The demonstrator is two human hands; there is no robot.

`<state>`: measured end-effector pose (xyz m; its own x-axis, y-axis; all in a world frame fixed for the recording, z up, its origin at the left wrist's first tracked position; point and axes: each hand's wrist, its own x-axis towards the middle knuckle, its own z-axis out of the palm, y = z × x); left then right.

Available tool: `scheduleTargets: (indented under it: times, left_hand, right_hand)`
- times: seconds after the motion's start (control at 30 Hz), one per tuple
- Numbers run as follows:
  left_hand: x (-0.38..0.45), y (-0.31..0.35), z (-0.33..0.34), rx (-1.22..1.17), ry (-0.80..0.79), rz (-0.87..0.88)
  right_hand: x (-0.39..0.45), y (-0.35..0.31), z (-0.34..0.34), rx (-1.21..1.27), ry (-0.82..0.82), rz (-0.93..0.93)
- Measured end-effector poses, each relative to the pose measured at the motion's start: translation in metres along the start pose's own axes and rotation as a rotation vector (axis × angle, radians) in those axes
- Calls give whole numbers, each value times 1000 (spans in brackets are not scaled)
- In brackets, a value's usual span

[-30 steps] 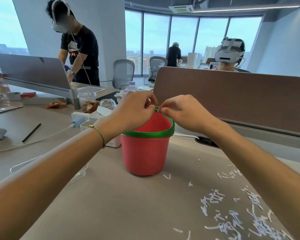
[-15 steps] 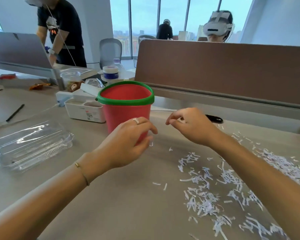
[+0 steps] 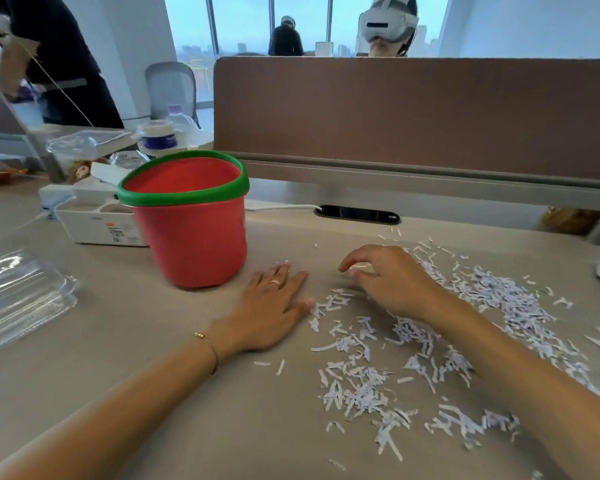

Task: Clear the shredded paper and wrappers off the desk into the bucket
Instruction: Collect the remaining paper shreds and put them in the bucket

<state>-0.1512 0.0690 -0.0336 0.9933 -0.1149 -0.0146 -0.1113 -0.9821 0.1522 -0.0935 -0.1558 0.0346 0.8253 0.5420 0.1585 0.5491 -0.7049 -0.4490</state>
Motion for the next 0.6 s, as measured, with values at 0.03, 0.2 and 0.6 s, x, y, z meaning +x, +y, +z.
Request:
scheduleTargets:
  times: [0.03,0.2,0.6]
  left_hand:
    - [10,8,1,-5,-12,22]
    - [43,54,4,-21,-60,196]
    - [84,32,0,-234,63,65]
  right_hand:
    - [-2,9,-3,-9,3,16]
    - [-5,66,-14,-80,39,84]
    - [76,157,-14,-198,-192,188]
